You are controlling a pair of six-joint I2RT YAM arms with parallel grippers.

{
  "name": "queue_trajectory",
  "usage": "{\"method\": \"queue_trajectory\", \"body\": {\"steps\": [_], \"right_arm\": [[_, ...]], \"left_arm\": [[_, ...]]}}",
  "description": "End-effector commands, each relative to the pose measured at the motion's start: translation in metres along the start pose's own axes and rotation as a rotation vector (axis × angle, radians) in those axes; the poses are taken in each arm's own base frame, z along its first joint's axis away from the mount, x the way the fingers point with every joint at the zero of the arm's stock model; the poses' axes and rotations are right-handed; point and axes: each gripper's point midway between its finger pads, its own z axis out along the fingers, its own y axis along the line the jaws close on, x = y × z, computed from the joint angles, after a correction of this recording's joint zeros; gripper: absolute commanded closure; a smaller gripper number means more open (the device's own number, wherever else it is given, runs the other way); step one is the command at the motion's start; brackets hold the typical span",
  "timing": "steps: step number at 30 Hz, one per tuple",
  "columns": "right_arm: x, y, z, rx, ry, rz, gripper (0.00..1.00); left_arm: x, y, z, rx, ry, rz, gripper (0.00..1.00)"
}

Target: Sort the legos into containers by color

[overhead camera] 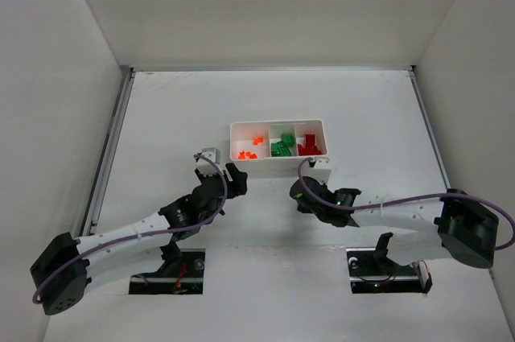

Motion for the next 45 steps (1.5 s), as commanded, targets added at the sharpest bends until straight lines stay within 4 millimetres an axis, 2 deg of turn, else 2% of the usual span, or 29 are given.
{"method": "queue_trajectory", "body": {"steps": [1, 5, 9, 12, 15, 17, 19, 20, 21, 23, 27, 31, 38, 41, 45], "right_arm": [[-0.039, 0.035, -0.024, -0.101, -0.096, 0.038, 0.84], [-0.072, 0.069, -0.044, -0.200, -0.153, 0.022, 0.84], [-0.113, 0.118, -0.054, -0.306, -0.230, -0.009, 0.84], [-0.145, 0.143, -0.045, -0.339, -0.275, -0.017, 0.84], [-0.171, 0.166, -0.025, -0.361, -0.290, -0.005, 0.84], [-0.182, 0.176, -0.009, -0.366, -0.292, 0.002, 0.82], [-0.189, 0.182, 0.005, -0.354, -0.289, 0.008, 0.74], [-0.191, 0.182, 0.009, -0.347, -0.292, 0.012, 0.69], [-0.194, 0.183, 0.009, -0.347, -0.300, 0.021, 0.63], [-0.198, 0.182, 0.004, -0.353, -0.314, 0.031, 0.54], [-0.200, 0.161, -0.014, -0.345, -0.354, 0.045, 0.50], [-0.192, 0.115, -0.034, -0.307, -0.415, 0.088, 0.49], [-0.174, -0.008, -0.055, -0.150, -0.565, 0.260, 0.50], [-0.169, -0.047, -0.058, -0.097, -0.613, 0.322, 0.48], [-0.159, -0.090, -0.059, -0.072, -0.672, 0.444, 0.42]], "left_arm": [[0.001, 0.017, -0.001, -0.051, -0.012, -0.022, 0.38], [0.004, 0.030, -0.001, -0.087, -0.008, -0.045, 0.35], [0.006, 0.042, -0.003, -0.117, -0.007, -0.062, 0.34], [0.006, 0.050, -0.006, -0.139, -0.013, -0.069, 0.33], [0.005, 0.058, -0.009, -0.160, -0.015, -0.069, 0.30], [0.005, 0.063, -0.011, -0.171, -0.017, -0.072, 0.28], [0.003, 0.067, -0.013, -0.181, -0.023, -0.075, 0.23], [0.004, 0.069, -0.014, -0.187, -0.023, -0.075, 0.15], [0.003, 0.071, -0.015, -0.189, -0.024, -0.078, 0.00], [0.003, 0.075, -0.017, -0.202, -0.025, -0.078, 0.00], [0.002, 0.080, -0.016, -0.222, -0.028, -0.091, 0.00], [0.000, 0.083, -0.015, -0.242, -0.029, -0.104, 0.00], [-0.002, 0.082, -0.012, -0.245, -0.033, -0.156, 0.00], [-0.006, 0.084, -0.011, -0.260, -0.030, -0.150, 0.00], [-0.008, 0.087, -0.011, -0.283, -0.022, -0.139, 0.00]]}}
